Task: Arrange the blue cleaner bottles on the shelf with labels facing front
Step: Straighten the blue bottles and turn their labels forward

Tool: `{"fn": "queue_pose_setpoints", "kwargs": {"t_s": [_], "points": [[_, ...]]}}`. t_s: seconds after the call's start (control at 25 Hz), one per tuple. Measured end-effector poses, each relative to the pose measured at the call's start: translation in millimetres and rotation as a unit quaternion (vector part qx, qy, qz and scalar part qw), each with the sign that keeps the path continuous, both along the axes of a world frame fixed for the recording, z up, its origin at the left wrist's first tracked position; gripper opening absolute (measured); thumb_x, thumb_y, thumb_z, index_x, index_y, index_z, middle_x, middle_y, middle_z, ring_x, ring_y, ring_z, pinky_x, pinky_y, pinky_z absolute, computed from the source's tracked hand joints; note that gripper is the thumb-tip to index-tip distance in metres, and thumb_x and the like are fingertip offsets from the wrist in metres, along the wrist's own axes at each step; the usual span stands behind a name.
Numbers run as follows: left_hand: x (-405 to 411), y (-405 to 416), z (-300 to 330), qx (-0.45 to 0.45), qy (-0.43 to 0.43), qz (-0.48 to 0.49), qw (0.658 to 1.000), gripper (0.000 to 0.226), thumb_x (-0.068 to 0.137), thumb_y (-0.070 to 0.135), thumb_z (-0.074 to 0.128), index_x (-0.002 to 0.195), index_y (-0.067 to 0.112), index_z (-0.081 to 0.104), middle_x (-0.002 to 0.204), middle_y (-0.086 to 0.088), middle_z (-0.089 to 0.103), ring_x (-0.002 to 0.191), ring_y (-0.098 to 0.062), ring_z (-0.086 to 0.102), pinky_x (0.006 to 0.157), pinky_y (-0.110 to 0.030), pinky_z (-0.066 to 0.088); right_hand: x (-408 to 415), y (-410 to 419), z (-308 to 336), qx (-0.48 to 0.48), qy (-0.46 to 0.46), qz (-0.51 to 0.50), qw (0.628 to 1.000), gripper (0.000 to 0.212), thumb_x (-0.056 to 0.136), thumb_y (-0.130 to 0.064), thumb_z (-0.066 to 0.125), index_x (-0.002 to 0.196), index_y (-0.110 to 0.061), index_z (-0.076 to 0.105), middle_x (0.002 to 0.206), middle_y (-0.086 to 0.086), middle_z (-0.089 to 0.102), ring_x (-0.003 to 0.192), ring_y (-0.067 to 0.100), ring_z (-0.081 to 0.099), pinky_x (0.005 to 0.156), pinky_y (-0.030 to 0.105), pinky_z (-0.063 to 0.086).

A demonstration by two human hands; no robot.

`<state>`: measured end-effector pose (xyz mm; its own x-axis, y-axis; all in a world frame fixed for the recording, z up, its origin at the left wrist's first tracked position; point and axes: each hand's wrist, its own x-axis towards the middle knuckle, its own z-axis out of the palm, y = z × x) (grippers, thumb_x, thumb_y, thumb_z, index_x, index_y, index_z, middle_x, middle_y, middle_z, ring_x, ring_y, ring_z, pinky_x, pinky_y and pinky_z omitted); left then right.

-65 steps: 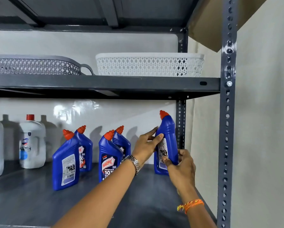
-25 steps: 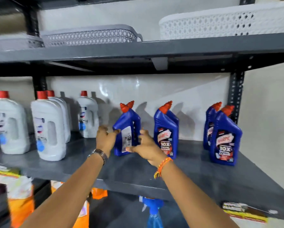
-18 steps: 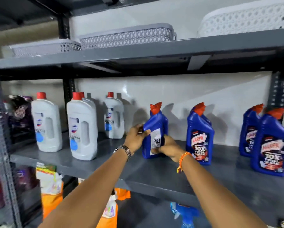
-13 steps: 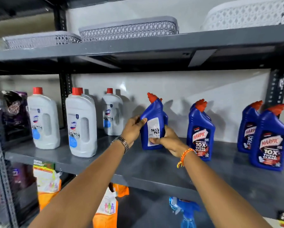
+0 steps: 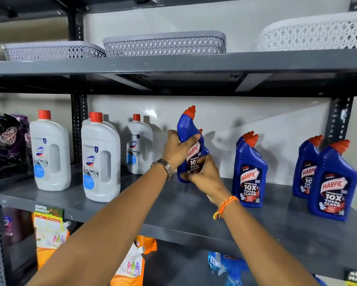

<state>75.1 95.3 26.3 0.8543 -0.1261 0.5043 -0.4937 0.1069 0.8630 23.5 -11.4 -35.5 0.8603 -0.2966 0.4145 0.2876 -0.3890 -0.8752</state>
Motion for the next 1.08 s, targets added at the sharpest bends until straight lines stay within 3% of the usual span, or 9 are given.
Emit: {"fn": "queue_pose_setpoints", "kwargs": {"t_s": [0.08, 0.2, 0.4, 0.6, 0.8, 0.88, 1.08], "points": [[9, 7, -4, 0.017, -0.004, -0.064, 0.998, 0.048, 0.087, 0.026, 0.071, 0.122, -0.002, 0.053, 0.103, -0.011, 0.075, 0.088, -0.025, 0.074, 0.079, -0.039, 0.063, 8, -15, 3, 0.019, 0.010, 0.002, 1.000, 0.066, 0.060, -0.013, 0.090, 0.104, -0.020, 0.041, 0.110, 0.006, 0.066, 0.104, 0.023, 0.067, 0.087, 0.043, 0.060], [23, 13, -18, 0.022, 0.005, -0.120, 0.993, 0.048, 0.085, 0.029, 0.073, 0.123, 0.002, 0.061, 0.116, -0.021, 0.073, 0.103, -0.038, 0.072, 0.089, -0.050, 0.059, 14, -22, 2, 0.005, 0.023, 0.006, 1.000, 0.072, 0.061, -0.008, 0.092, 0.116, -0.016, 0.046, 0.115, 0.004, 0.068, 0.107, 0.022, 0.066, 0.096, 0.045, 0.057], [34, 9, -48, 0.023, 0.045, -0.107, 0.993, 0.038, 0.086, 0.019, 0.072, 0.119, 0.000, 0.065, 0.114, -0.024, 0.073, 0.096, -0.034, 0.072, 0.082, -0.043, 0.060, 26, -19, -22, -0.003, 0.051, -0.031, 0.998, 0.071, 0.058, -0.007, 0.093, 0.121, -0.013, 0.061, 0.116, 0.006, 0.072, 0.106, 0.025, 0.068, 0.095, 0.044, 0.058], [40, 15, -68, 0.022, 0.081, -0.116, 0.990, 0.021, 0.091, 0.011, 0.065, 0.112, 0.008, 0.064, 0.102, -0.011, 0.073, 0.088, -0.024, 0.071, 0.070, -0.032, 0.059, 38, -29, -38, 0.028, 0.068, -0.033, 0.997, 0.055, 0.067, -0.007, 0.088, 0.117, -0.012, 0.064, 0.113, 0.008, 0.074, 0.103, 0.025, 0.071, 0.093, 0.046, 0.059], [30, 15, -83, 0.097, 0.098, -0.061, 0.989, 0.009, 0.097, 0.024, 0.058, 0.102, 0.019, 0.063, 0.116, -0.017, 0.073, 0.100, -0.033, 0.071, 0.092, -0.052, 0.057, 42, -44, -35, 0.031, 0.079, 0.012, 0.996, 0.043, 0.080, -0.012, 0.080, 0.120, -0.005, 0.066, 0.118, 0.016, 0.074, 0.106, 0.031, 0.072, 0.096, 0.052, 0.057], [17, 19, -82, 0.086, 0.103, -0.056, 0.989, 0.006, 0.095, 0.025, 0.060, 0.098, 0.022, 0.064, 0.114, -0.016, 0.073, 0.097, -0.031, 0.072, 0.092, -0.051, 0.058, 33, -40, -36, 0.025, 0.078, 0.017, 0.996, 0.044, 0.080, -0.013, 0.080, 0.122, -0.005, 0.065, 0.119, 0.015, 0.074, 0.107, 0.030, 0.071, 0.096, 0.052, 0.057], [-8, 35, -88, 0.072, 0.125, -0.103, 0.984, 0.027, 0.092, 0.026, 0.065, 0.115, 0.012, 0.063, 0.110, -0.012, 0.072, 0.098, -0.029, 0.071, 0.089, -0.049, 0.059, -11, -30, -41, 0.003, 0.055, 0.034, 0.998, 0.044, 0.081, -0.016, 0.080, 0.121, -0.006, 0.065, 0.116, 0.013, 0.075, 0.102, 0.026, 0.073, 0.091, 0.048, 0.060]]}}
